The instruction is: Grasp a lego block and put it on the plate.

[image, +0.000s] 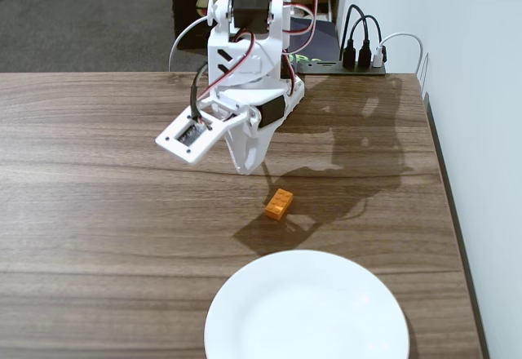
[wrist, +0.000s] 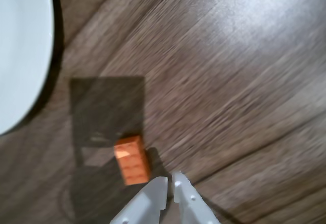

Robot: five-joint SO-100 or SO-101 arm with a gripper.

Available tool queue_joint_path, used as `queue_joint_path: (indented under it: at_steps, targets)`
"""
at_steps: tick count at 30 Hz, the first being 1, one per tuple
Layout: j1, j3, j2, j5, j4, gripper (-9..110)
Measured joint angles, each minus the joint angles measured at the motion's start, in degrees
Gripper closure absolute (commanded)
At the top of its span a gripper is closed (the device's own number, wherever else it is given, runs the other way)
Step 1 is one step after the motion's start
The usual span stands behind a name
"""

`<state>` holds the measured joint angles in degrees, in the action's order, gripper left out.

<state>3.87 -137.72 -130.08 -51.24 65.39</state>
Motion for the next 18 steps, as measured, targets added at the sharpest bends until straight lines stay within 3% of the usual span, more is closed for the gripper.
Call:
queue_joint_path:
  at_steps: [9, 12, 18]
  targets:
    - [-1.8, 0.2, 5.2, -10.5, 0.6, 100]
    - [-2.8, 0.4, 7.6, -11.9, 0.6, 89]
    - [-4.1, 0.7, 10.7, -11.8, -1.4, 86]
